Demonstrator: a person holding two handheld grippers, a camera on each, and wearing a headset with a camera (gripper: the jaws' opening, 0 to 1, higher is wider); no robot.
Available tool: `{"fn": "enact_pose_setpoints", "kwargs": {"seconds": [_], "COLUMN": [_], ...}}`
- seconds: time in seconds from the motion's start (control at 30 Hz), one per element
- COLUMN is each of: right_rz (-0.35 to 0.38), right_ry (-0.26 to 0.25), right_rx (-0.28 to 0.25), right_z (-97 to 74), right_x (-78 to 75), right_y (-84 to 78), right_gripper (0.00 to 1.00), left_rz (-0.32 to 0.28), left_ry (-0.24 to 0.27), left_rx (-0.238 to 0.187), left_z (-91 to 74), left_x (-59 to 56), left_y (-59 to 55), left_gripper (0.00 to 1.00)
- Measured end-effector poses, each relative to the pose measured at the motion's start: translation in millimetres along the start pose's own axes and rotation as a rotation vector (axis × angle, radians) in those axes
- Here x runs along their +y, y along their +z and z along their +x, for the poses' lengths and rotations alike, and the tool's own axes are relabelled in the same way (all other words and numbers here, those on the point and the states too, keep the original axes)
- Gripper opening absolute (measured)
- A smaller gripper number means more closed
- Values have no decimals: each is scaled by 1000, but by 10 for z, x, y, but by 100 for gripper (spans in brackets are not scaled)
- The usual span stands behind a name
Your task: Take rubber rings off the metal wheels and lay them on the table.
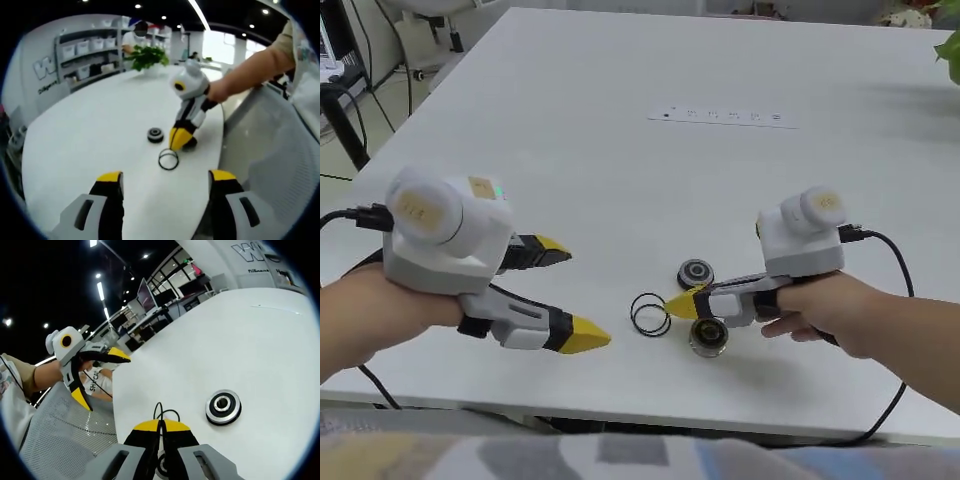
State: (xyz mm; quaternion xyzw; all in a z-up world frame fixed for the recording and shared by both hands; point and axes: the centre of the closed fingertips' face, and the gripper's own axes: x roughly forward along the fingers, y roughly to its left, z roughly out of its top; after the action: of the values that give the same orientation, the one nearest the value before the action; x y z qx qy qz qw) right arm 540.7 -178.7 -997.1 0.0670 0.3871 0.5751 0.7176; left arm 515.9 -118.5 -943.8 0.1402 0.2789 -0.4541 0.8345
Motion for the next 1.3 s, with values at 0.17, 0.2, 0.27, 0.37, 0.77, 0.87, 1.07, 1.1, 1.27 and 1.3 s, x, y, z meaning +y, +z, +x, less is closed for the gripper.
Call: {"fn": "enact_pose_setpoints", "kwargs": {"seconds": [0.17,0.2,0.27,0.37,0.77,0.87,1.07,1.1,1.27,1.3], "right_rz": [9,11,12,10,-108,-139,-186,-190,-205,-204], "right_ry": [-10,-16,-26,-32,-51,-51,-55,-56,-63,-61], "right_rx": [13,16,21,31,89,103,125,129,118,108], "right_z": [9,7,5,6,34,44,26,13,-83,-108], "right_x": [-38,-52,-76,-103,-102,-55,-67,-54,-59,-59], "right_y": [-36,-42,-54,-72,-100,-107,-117,-126,-90,-66], "right_gripper": [0,0,0,0,12,17,24,24,26,26], "left_rz": [-4,-5,-7,-10,-15,-16,-13,-12,-7,-6], "left_ry": [-1,-1,-1,-3,-8,-7,-9,-9,-13,-13], "left_rx": [4,5,7,10,20,21,27,27,31,33], "left_z": [3,5,8,14,31,34,48,50,70,76], "left_x": [7,11,15,19,41,49,62,62,71,75], "left_y": [-11,-16,-25,-34,-58,-58,-47,-44,-32,-29], "left_gripper": [69,69,69,68,67,66,66,66,66,65]}}
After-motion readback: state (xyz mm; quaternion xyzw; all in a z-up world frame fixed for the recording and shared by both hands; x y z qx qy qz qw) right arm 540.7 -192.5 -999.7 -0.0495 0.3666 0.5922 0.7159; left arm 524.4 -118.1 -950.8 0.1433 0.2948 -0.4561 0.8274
